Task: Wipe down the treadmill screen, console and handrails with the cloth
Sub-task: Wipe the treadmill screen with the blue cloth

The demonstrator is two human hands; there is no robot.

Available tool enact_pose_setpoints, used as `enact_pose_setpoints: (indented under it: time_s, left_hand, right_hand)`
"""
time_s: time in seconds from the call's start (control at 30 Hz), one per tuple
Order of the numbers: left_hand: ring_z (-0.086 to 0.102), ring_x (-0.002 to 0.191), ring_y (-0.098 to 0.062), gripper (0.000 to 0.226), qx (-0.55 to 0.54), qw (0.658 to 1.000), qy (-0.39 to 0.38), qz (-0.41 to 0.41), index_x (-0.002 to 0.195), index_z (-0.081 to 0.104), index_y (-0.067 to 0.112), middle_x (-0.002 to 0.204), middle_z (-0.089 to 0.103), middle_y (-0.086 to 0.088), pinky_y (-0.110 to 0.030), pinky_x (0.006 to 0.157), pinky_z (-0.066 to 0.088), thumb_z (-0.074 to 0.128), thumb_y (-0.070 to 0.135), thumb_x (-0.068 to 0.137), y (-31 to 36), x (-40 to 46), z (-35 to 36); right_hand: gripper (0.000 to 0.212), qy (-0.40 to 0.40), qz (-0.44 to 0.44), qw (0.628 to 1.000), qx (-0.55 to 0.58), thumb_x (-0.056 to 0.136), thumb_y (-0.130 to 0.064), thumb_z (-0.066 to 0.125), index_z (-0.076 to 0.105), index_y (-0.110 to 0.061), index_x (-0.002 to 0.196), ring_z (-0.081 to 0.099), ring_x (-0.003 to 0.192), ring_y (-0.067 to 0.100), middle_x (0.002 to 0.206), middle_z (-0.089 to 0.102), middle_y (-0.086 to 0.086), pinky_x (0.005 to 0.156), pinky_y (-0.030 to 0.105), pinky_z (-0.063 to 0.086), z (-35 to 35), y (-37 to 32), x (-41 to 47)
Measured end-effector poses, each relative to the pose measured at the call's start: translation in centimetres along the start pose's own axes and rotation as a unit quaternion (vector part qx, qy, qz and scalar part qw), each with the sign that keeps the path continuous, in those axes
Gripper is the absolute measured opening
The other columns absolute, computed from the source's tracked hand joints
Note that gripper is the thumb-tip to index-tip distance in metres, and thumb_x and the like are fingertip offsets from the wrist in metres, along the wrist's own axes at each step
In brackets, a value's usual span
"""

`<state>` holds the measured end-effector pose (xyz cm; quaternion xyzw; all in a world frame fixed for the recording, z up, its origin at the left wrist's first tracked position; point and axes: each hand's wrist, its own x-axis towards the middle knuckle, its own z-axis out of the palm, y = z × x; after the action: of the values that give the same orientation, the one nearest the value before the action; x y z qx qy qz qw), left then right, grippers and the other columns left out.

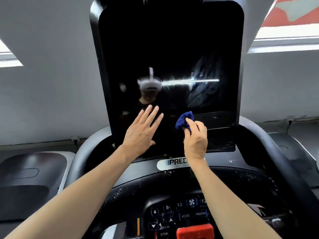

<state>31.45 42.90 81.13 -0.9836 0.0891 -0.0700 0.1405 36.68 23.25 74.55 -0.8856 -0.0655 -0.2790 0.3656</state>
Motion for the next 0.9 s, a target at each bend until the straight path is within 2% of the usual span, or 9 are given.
enact_pose_setpoints:
  time_s: [0.07,0.2,0.37,0.53,0.57,0.67,0.7,0.83,0.9]
  left_hand:
    - [-0.011,0.155,-0.037,0.122,0.002,1.000,-0.003,-0.014,0.163,0.007,0.015,0.169,-0.006,-0.018,-0.050,0.127,0.007,0.080,0.058,0.075,1.1,0.6,0.2]
    - [-0.013,0.155,-0.037,0.121,0.026,0.999,0.021,-0.005,0.162,0.004,0.014,0.168,-0.009,-0.018,-0.053,0.126,0.007,0.076,0.059,0.077,2.5,1.6,-0.3]
    - [-0.016,0.154,-0.038,0.127,0.027,0.999,0.021,-0.006,0.162,-0.001,0.015,0.167,-0.016,-0.018,-0.052,0.126,0.004,0.080,0.058,0.074,3.4,4.1,-1.1]
    - [-0.019,0.154,-0.034,0.132,0.022,1.000,-0.003,-0.007,0.160,-0.011,0.015,0.166,-0.022,-0.017,-0.049,0.127,0.004,0.079,0.058,0.075,3.3,5.0,-1.1]
    - [-0.020,0.154,-0.034,0.133,0.024,1.000,-0.009,-0.003,0.160,-0.012,0.015,0.166,-0.022,-0.016,-0.048,0.127,0.004,0.078,0.061,0.074,3.2,5.0,-1.1]
    - [-0.020,0.154,-0.034,0.134,0.030,1.000,-0.009,-0.006,0.161,-0.012,0.015,0.166,-0.022,-0.016,-0.048,0.127,0.004,0.077,0.064,0.073,3.3,5.1,-1.0]
    - [-0.019,0.154,-0.034,0.134,0.029,1.000,-0.009,-0.006,0.161,-0.011,0.015,0.166,-0.021,-0.016,-0.048,0.127,0.004,0.078,0.064,0.073,3.3,5.1,-1.1]
    - [-0.019,0.154,-0.035,0.133,0.031,0.999,-0.012,-0.002,0.161,-0.011,0.015,0.166,-0.021,-0.016,-0.048,0.127,0.003,0.077,0.064,0.073,3.2,5.1,-1.2]
    - [-0.021,0.153,-0.035,0.132,0.033,0.999,-0.011,0.001,0.161,-0.012,0.015,0.166,-0.022,-0.016,-0.048,0.127,0.002,0.075,0.064,0.075,3.2,5.0,-1.1]
  right_hand:
    - [0.037,-0.006,0.018,1.000,0.000,0.084,-0.004,0.070,0.068,-0.011,0.121,0.055,0.099,0.026,0.107,0.060,0.006,0.083,0.038,0.055,0.5,-1.5,-1.0]
    - [0.031,-0.063,-0.096,0.993,-0.021,0.089,-0.010,0.067,0.068,-0.013,0.120,0.056,0.098,0.025,0.104,0.060,0.004,0.073,0.035,0.057,0.2,-0.5,-0.5]
    - [0.030,0.023,0.058,0.998,0.006,0.088,-0.003,0.070,0.069,-0.011,0.117,0.056,0.099,0.026,0.108,0.060,0.007,0.082,0.039,0.054,-0.6,1.3,-0.4]
    - [0.026,-0.048,-0.150,0.987,-0.036,0.091,-0.006,0.066,0.069,-0.010,0.117,0.056,0.100,0.027,0.106,0.061,0.008,0.086,0.033,0.052,0.1,0.6,1.0]
    - [0.026,-0.030,-0.137,0.989,-0.043,0.089,-0.005,0.068,0.069,-0.010,0.115,0.056,0.099,0.028,0.105,0.061,0.008,0.086,0.034,0.052,-0.5,1.6,1.9]
    - [0.033,0.033,0.022,0.999,-0.025,0.084,0.001,0.071,0.069,-0.008,0.115,0.057,0.098,0.028,0.107,0.061,0.009,0.085,0.037,0.055,-1.6,3.6,1.8]
    - [0.033,0.034,0.025,0.999,-0.033,0.083,0.002,0.071,0.070,-0.007,0.115,0.057,0.098,0.029,0.107,0.061,0.010,0.084,0.037,0.055,-1.3,3.2,1.1]
    - [0.024,-0.042,-0.156,0.985,-0.057,0.089,-0.004,0.065,0.070,-0.008,0.113,0.056,0.098,0.030,0.103,0.060,0.011,0.087,0.037,0.052,-0.9,2.6,1.4]
    - [0.027,-0.024,-0.104,0.993,-0.057,0.087,-0.004,0.066,0.069,-0.010,0.113,0.056,0.098,0.030,0.105,0.060,0.010,0.086,0.038,0.052,-2.4,4.1,3.7]
